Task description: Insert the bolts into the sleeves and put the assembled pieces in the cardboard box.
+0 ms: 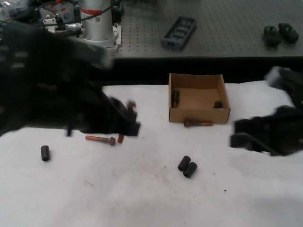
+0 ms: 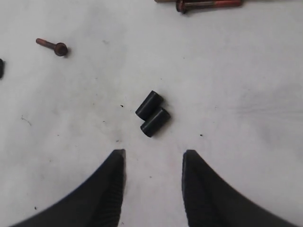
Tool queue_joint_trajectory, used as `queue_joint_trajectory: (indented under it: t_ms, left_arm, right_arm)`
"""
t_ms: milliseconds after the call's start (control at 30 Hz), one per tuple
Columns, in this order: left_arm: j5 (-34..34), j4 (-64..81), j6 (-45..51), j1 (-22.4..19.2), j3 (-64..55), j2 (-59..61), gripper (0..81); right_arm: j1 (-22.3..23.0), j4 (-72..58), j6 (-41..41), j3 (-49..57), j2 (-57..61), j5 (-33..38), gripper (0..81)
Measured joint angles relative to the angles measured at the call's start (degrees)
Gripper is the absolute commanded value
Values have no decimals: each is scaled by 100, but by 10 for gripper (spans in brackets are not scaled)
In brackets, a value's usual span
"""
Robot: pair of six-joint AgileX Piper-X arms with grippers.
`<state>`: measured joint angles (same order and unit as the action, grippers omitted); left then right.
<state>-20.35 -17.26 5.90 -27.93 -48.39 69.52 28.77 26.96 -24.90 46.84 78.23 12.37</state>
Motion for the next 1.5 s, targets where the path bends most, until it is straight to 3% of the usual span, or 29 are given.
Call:
queue_joint_trajectory:
  t_ms: [133, 367, 700, 1067, 1500]
  left_arm:
    - [-39, 169, 567, 0, 339, -688, 6]
    - [67, 190, 1004, 0, 577, -1528, 6]
    - [171, 204, 1087, 0, 584, -1967, 6]
    - [171, 204, 1048, 0, 619, -1999, 6]
    - [-48, 204, 1048, 0, 619, -1999, 6]
  right_arm:
    - [572, 156, -847, 705, 826, -895, 304]
    - [1069, 818, -1735, 1267, 1706, -1506, 304]
    - [1075, 1045, -2571, 1333, 2045, -1709, 304]
    - [1062, 945, -2947, 1425, 2216, -1792, 304]
    - [1062, 986, -3090, 2230, 2753, -1792, 304]
